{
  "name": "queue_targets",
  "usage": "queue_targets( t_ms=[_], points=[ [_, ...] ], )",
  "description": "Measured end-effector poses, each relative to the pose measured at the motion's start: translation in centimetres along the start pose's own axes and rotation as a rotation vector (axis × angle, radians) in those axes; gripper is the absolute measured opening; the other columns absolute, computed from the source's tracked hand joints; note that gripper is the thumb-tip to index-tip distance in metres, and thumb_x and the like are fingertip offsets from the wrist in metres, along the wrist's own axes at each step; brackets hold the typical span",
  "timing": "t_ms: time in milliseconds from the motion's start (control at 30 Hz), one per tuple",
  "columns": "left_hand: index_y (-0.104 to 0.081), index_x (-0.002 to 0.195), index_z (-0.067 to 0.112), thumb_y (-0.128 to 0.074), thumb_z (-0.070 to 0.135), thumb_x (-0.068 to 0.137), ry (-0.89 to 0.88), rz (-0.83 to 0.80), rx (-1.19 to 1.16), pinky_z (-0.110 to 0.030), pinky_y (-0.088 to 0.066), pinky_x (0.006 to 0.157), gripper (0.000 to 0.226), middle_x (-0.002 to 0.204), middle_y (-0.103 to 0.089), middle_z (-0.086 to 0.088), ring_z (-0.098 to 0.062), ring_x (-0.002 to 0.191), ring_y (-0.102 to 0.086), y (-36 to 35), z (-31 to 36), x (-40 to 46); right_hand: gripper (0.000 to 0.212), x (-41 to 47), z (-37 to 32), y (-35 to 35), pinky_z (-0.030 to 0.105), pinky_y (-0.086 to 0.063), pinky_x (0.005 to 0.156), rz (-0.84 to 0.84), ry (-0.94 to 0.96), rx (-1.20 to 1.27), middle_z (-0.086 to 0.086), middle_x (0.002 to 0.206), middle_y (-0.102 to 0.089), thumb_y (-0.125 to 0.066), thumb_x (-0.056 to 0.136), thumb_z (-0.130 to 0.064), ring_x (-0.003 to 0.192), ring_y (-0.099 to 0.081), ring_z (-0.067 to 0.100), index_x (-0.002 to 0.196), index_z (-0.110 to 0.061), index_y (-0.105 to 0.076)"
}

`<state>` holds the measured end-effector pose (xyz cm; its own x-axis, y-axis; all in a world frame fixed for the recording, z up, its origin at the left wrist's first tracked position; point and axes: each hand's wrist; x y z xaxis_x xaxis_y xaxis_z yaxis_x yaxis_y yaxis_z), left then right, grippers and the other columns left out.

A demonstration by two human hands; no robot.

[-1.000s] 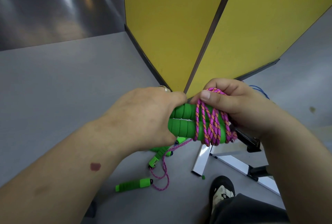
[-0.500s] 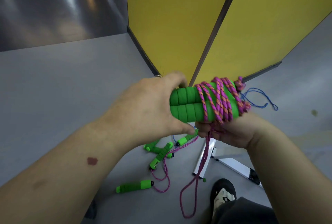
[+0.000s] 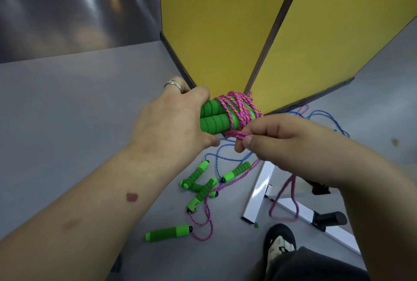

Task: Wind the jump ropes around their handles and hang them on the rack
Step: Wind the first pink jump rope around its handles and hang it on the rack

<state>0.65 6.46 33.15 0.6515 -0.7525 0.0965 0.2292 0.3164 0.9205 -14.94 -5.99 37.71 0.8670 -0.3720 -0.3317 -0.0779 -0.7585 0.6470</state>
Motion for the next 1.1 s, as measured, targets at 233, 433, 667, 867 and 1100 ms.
queue_targets(
  t_ms=[233, 433, 667, 867, 1100],
  points=[
    [-0.057, 0.112, 0.035, -0.09, 0.06, 0.064, 0.003, -0.013, 0.011, -0.031, -0.033, 0.059, 0.063, 0.104, -0.036, 0.006, -0.024, 0.081, -0.052, -0.3, -0.1, 0.2, 0.022, -0.3, -0.2, 0.2, 0.023, -0.027, 0.043, 0.278, 0.114, 0.052, 0.004, 0.05, -0.035, -0.064, 0.091, -0.023, 0.045, -0.029, 0.01, 0.076, -0.007, -0.069],
    [-0.057, 0.112, 0.034, -0.089, 0.059, 0.067, -0.008, -0.017, 0.023, -0.03, -0.033, 0.056, 0.06, 0.104, -0.037, 0.005, -0.024, 0.079, -0.052, -0.6, 0.1, 0.1, 0.015, -0.7, -0.9, 0.0, 0.016, -0.035, 0.046, 0.396, 0.266, 0.271, 0.009, 0.056, -0.064, -0.07, 0.088, -0.007, 0.043, -0.045, 0.007, 0.074, -0.01, -0.071],
    [-0.056, 0.111, 0.032, -0.088, 0.058, 0.069, -0.054, -0.023, 0.052, -0.032, -0.037, 0.06, 0.06, 0.104, -0.039, 0.004, -0.025, 0.079, -0.052, -1.2, 0.2, -0.1, 0.019, -0.2, -0.4, 0.1, 0.02, -0.029, 0.044, 0.184, 0.301, 0.515, 0.002, 0.05, -0.053, -0.055, 0.083, -0.013, 0.045, -0.035, 0.015, 0.072, -0.017, -0.07],
    [-0.056, 0.111, 0.033, -0.088, 0.058, 0.069, -0.064, -0.053, 0.077, -0.034, -0.039, 0.061, 0.058, 0.105, -0.039, 0.004, -0.025, 0.081, -0.051, -1.3, 0.1, -0.1, 0.021, -0.3, -0.4, 0.1, 0.019, -0.033, 0.046, 0.22, 0.424, 0.633, 0.01, 0.065, -0.062, -0.059, 0.081, 0.0, 0.047, -0.046, 0.006, 0.084, -0.015, -0.073],
    [-0.056, 0.119, 0.039, -0.089, 0.058, 0.066, -0.192, -0.087, 0.112, -0.038, -0.051, 0.068, 0.064, 0.116, -0.045, 0.008, -0.025, 0.093, -0.057, -1.4, 0.5, -0.2, 0.031, 0.6, 0.8, -0.4, 0.02, -0.051, 0.086, 0.286, 0.445, 0.458, 0.005, 0.105, -0.076, -0.052, 0.097, 0.01, 0.103, -0.07, 0.01, 0.111, -0.014, -0.066]
  ],
)
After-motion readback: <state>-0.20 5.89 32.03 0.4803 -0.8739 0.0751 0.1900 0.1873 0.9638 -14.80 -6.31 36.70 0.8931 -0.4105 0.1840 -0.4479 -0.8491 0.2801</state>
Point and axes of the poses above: each hand's wrist, its own x-axis towards the middle knuckle, its own y-axis out of the back of the hand, z = x × y
